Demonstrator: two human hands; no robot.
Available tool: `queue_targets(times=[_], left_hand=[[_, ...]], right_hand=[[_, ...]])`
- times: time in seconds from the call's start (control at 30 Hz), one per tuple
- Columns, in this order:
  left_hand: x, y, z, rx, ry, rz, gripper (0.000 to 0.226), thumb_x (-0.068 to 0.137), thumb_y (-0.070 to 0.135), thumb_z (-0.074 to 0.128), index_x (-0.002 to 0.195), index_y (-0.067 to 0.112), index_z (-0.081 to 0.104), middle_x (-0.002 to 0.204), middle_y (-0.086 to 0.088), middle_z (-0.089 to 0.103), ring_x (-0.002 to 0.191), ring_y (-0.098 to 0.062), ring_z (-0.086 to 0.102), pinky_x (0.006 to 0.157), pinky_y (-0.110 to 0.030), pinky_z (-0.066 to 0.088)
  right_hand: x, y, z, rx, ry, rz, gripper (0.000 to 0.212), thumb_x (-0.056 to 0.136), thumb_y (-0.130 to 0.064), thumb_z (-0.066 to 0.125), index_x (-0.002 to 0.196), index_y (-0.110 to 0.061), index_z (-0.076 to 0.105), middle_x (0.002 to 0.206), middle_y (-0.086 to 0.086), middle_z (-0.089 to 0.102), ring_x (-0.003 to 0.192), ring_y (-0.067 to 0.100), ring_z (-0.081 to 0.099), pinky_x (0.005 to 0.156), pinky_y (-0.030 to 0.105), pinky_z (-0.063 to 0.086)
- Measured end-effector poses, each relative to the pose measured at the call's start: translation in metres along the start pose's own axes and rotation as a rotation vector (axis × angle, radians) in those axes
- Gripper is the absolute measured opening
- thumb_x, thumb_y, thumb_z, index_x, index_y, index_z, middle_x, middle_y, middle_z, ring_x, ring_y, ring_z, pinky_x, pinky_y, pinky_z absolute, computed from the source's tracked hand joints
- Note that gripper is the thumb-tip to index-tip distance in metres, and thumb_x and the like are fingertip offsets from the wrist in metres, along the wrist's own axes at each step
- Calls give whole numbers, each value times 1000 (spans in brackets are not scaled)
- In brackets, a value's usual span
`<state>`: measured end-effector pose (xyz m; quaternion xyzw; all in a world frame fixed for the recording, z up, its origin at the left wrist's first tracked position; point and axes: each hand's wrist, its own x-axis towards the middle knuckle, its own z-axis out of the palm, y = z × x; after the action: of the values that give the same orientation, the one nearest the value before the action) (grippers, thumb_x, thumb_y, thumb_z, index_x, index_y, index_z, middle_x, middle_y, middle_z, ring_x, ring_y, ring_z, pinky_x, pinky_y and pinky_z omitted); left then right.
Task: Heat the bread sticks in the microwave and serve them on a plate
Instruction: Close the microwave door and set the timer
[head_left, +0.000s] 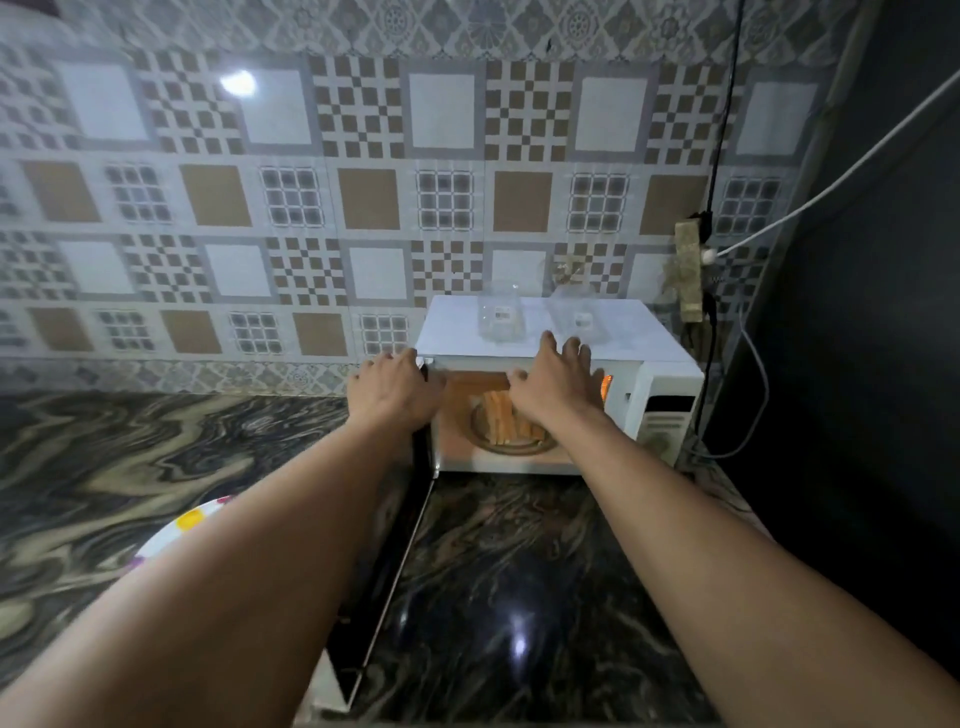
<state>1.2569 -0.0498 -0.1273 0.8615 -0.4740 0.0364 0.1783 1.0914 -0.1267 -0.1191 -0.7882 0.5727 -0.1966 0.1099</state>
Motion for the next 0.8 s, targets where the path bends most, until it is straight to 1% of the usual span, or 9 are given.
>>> queue_targets(times=[0.1,0.17,0.2,0.27,0.37,0.43,0.57,0.67,0.8], left_hand=[[-11,-34,-8,-24,-95,47,53,102,52,36,145,24,48,138,-15,58,126,-36,52,103,-49,42],[-16,-53,-11,-41,-163,76,50,103,45,38,148,27,46,146,-15,53,134,-36,48,108,-47,39],[-19,-60,-12,-55,-195,92,49,103,41,39,149,26,45,150,-14,49,137,-35,45,111,-45,37],[-24,-71,-16,-75,-241,133,48,104,32,41,150,22,45,153,-14,46,139,-34,43,113,-40,34],[-33,-84,-21,-84,-283,198,45,103,21,39,147,20,50,151,-15,48,138,-33,44,111,-37,34],[-38,-92,-20,-88,-297,224,45,104,20,38,148,20,49,152,-18,46,139,-33,43,112,-36,33],[-41,-102,-16,-105,-335,243,46,107,27,35,154,24,38,156,-16,40,141,-34,41,113,-33,32],[-39,-105,-16,-91,-371,272,47,109,31,32,155,26,34,158,-15,37,142,-35,38,116,-38,30],[-36,-103,-17,-38,-381,323,48,109,32,29,156,23,32,157,-17,38,143,-36,38,116,-39,29]], right_hand=[[-30,-22,9,23,-38,-22,72,98,-43,45,156,-14,13,162,23,8,149,39,5,118,59,14],[-52,-37,17,16,-40,-38,71,97,-45,44,155,-15,16,161,22,12,148,39,9,117,60,17],[-62,-45,22,8,-36,-49,70,97,-45,44,155,-15,18,160,21,13,147,39,11,116,60,18],[-83,-61,31,9,-54,-60,71,99,-45,44,156,-16,15,162,19,9,149,37,7,118,58,14],[-112,-82,47,8,-83,-72,69,100,-44,41,158,-18,13,164,18,5,151,36,3,120,56,9],[-130,-95,58,26,-107,-85,66,101,-41,41,157,-19,14,164,17,6,151,35,5,120,56,10],[-161,-115,74,80,-200,-97,58,103,-36,35,156,-18,19,164,14,12,151,30,10,119,56,15],[-180,-124,81,128,-257,-139,48,105,-38,29,147,-16,37,153,14,34,145,31,25,114,58,22],[-197,-130,84,144,-268,-126,51,102,-43,29,141,-13,41,142,14,46,134,33,37,110,56,31]])
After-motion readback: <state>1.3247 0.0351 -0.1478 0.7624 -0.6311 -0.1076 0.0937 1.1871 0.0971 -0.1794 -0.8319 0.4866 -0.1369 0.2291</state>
